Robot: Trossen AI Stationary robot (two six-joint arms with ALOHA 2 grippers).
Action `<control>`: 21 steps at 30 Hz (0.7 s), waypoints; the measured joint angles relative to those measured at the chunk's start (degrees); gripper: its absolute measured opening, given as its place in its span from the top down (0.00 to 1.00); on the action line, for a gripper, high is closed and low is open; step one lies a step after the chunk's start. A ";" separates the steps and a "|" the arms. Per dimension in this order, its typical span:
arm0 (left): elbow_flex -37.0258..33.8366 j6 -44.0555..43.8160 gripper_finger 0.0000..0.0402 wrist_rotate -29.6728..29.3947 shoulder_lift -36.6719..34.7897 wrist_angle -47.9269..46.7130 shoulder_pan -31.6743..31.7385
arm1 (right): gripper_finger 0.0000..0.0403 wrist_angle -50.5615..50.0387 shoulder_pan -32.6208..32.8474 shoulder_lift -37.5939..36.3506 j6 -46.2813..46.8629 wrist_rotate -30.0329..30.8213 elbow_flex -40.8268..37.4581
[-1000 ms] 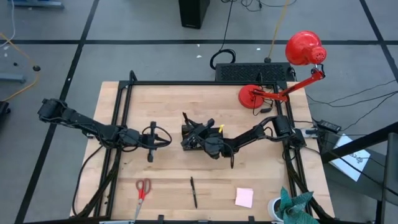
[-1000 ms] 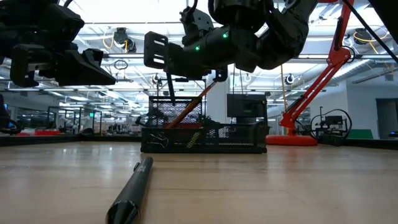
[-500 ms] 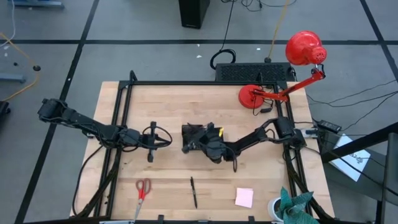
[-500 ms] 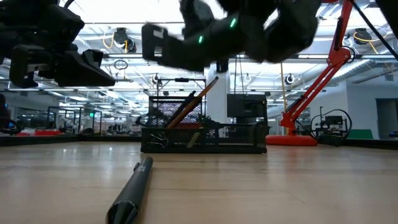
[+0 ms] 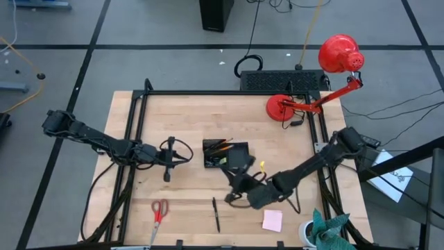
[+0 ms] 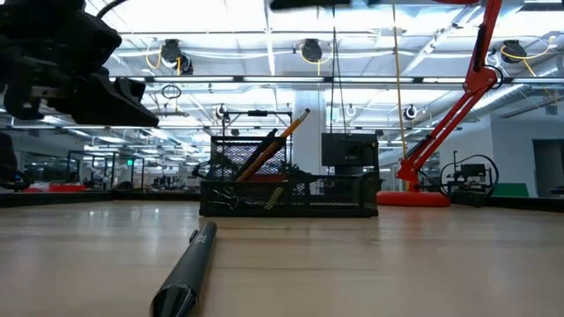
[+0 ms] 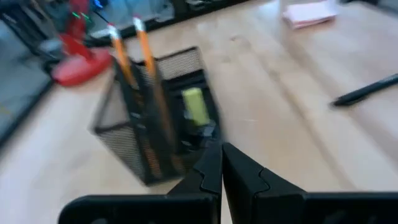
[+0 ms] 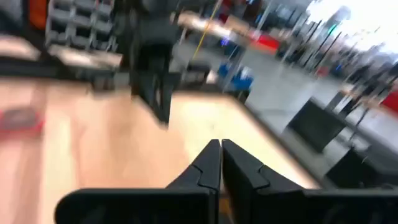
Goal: Pick and place office supplies into organizer
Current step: Put the black pen into the desk organizer
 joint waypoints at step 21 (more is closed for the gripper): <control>8.21 -27.76 0.95 -4.67 15.00 5.60 -25.99 | 1.00 14.84 -9.52 -13.20 14.76 -27.72 -29.48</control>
